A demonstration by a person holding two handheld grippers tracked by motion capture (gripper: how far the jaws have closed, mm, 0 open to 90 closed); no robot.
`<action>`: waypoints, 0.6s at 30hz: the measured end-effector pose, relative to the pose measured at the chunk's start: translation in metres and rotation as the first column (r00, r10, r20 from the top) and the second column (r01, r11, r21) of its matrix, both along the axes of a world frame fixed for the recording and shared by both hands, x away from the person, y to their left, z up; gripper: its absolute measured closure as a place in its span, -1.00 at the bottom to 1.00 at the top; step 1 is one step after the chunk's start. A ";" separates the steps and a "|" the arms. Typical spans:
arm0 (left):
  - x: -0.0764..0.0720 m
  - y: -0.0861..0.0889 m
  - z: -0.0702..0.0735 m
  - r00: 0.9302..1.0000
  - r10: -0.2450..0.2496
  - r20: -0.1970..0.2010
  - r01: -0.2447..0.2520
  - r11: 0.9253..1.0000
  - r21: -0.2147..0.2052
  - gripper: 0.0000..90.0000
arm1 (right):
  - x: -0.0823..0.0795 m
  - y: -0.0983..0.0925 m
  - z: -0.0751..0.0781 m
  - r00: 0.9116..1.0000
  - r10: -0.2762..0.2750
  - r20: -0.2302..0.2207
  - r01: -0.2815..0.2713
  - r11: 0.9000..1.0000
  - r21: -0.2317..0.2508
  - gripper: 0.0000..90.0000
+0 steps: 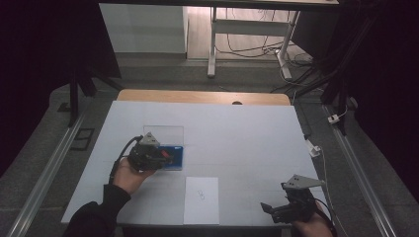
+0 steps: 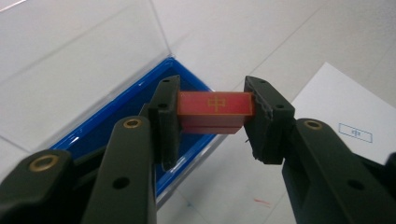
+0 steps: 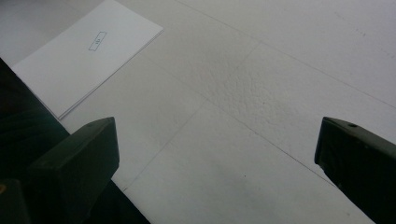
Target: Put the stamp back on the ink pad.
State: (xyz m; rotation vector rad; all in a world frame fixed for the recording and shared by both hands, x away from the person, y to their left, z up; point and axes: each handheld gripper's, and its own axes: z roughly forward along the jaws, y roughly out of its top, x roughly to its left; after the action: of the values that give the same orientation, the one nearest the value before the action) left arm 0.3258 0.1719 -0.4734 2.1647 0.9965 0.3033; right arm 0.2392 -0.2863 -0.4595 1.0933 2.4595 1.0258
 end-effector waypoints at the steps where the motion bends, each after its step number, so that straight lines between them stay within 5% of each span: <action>1: 0.001 0.001 0.000 1.000 0.007 0.001 -0.007 1.000 0.000 0.29 | 0.000 0.000 0.000 1.000 -0.001 -0.002 0.001 1.000 0.000 -0.99; 18: 0.020 0.011 -0.012 0.998 0.067 -0.021 -0.066 0.997 0.025 0.29 | 0.000 0.000 0.000 1.000 -0.003 -0.006 0.003 1.000 -0.001 -0.99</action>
State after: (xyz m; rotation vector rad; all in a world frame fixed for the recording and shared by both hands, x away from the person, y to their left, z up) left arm 0.3462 0.1832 -0.4851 2.1639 1.0839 0.3259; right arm 0.2394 -0.2860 -0.4597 1.1010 2.4614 1.0214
